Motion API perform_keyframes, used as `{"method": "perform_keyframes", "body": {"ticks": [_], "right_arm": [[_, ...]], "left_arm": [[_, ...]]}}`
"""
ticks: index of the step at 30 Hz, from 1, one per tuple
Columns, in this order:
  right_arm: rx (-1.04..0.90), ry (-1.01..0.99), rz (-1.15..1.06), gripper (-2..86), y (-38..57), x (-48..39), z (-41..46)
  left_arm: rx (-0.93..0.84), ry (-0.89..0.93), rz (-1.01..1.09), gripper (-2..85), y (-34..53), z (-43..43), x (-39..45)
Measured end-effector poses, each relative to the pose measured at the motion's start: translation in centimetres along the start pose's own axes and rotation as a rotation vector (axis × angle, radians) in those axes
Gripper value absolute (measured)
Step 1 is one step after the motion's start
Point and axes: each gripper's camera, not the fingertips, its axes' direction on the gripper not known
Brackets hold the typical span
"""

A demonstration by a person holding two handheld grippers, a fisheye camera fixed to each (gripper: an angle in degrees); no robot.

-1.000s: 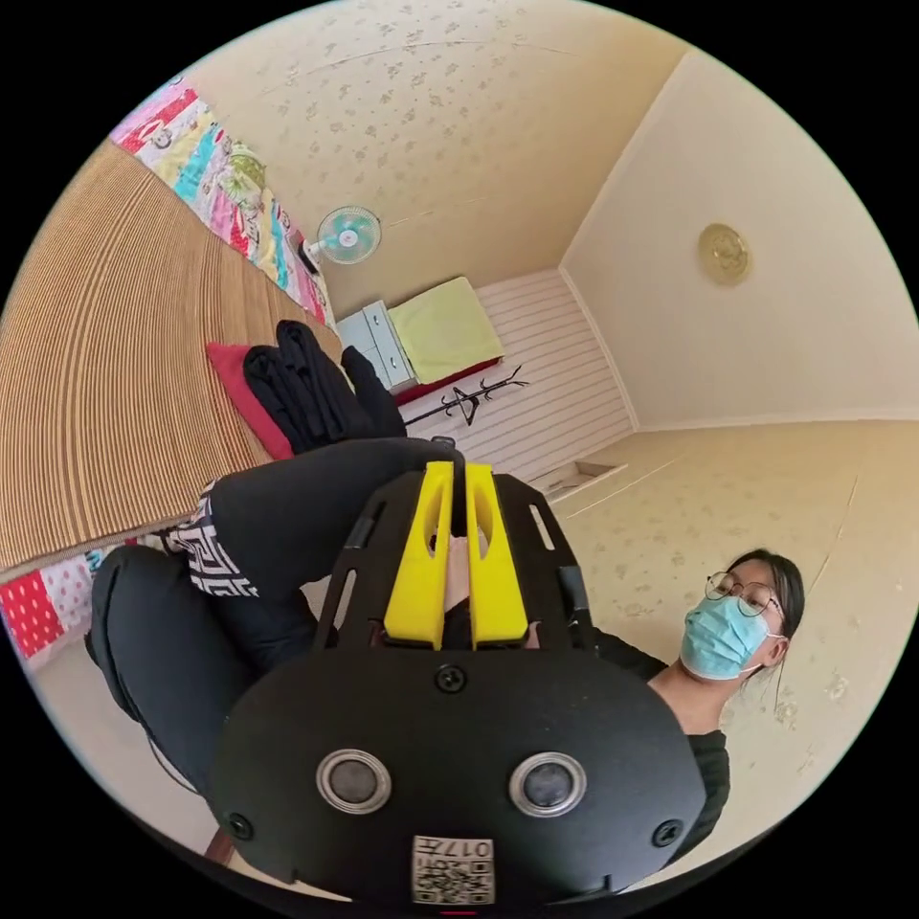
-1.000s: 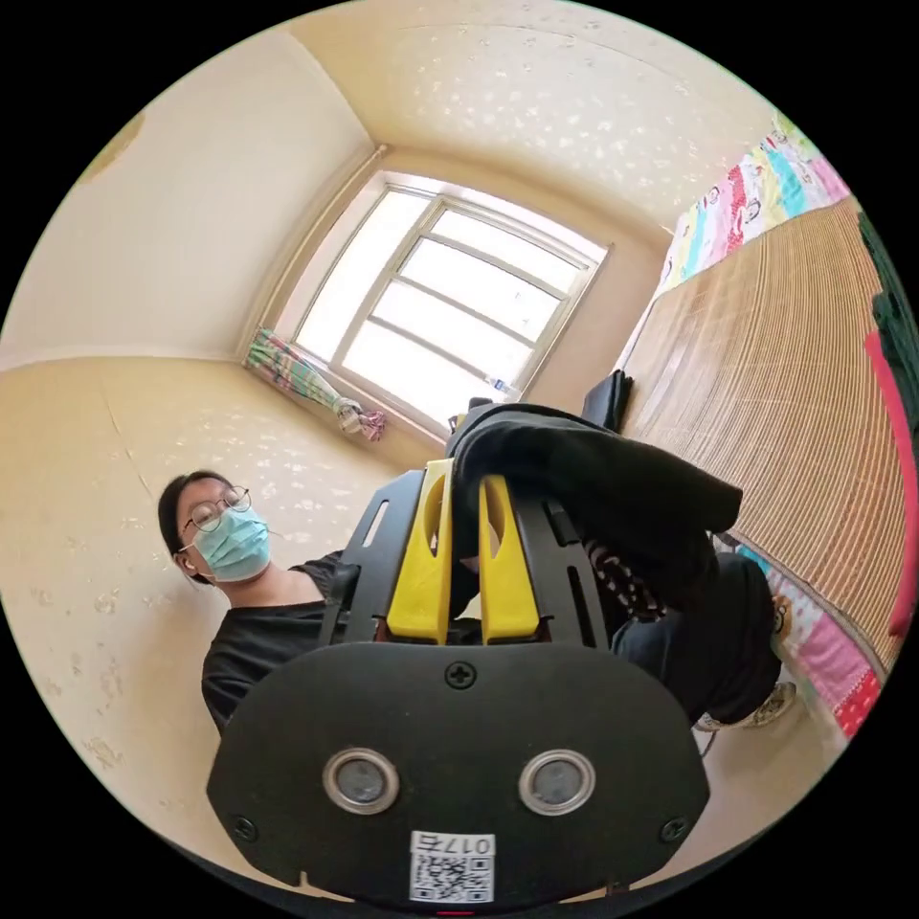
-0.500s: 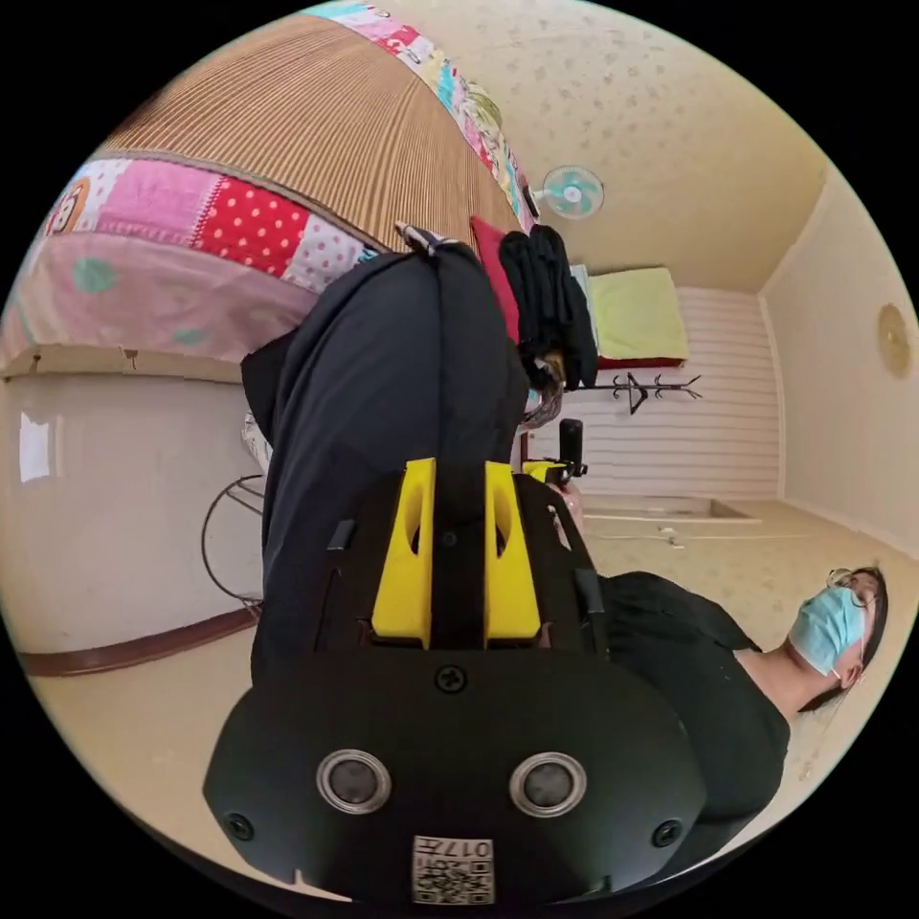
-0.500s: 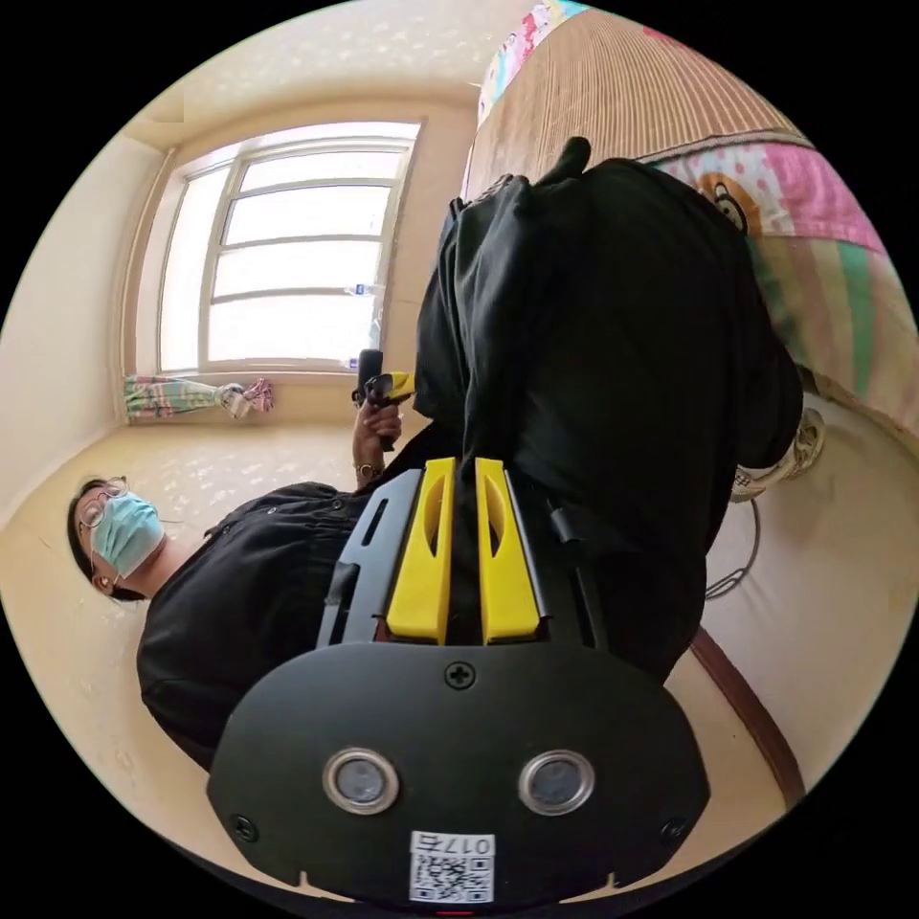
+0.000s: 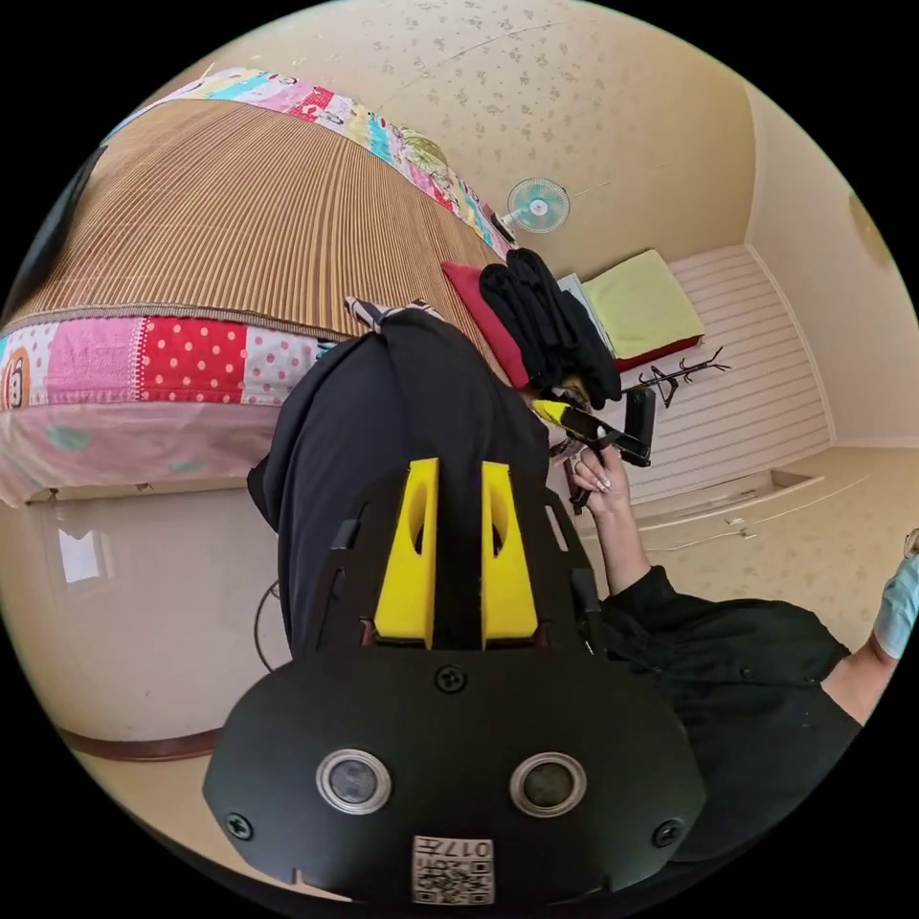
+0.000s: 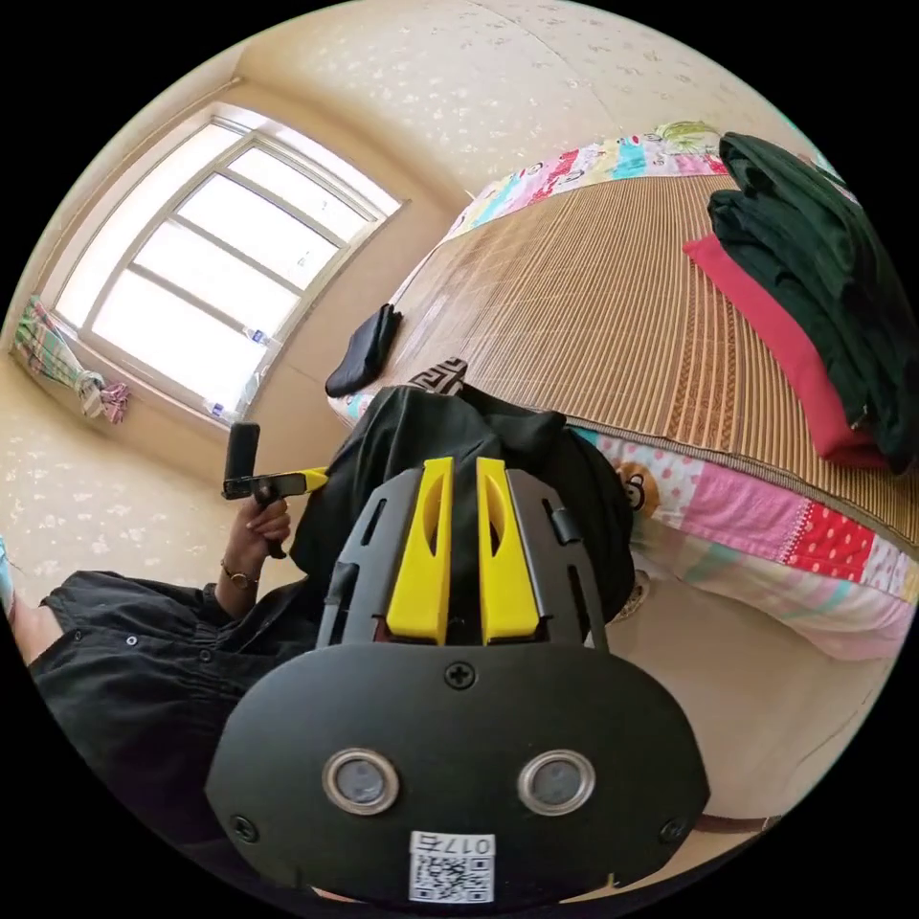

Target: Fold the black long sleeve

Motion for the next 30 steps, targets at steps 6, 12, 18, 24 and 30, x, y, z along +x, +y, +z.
{"method": "perform_keyframes", "body": {"ticks": [6, 12, 18, 24, 30], "right_arm": [[-0.014, 0.242, 0.074, 1.7, -0.6, 1.7, 3.5], [0.002, 0.07, -0.117, 6.5, -2.6, -4.1, 4.2], [-0.102, 0.125, -0.038, 4.3, -3.5, -3.2, 9.6], [0.031, 0.059, -0.05, 8.0, -0.1, -6.9, 6.8], [-0.009, -0.042, -0.365, 17.8, 5.6, -19.7, 6.3]], "left_arm": [[0.096, 0.087, -0.093, 0.7, 4.2, -3.4, -3.9], [0.106, 0.17, -0.096, 12.9, 6.2, -5.1, -5.0], [-0.064, 0.15, 0.012, 14.4, 7.0, -1.7, -1.6], [-0.2, 0.015, 0.074, 7.7, 9.2, -0.4, 0.3], [-0.161, 0.328, 0.036, 4.5, 7.8, -2.1, 1.8]]}}
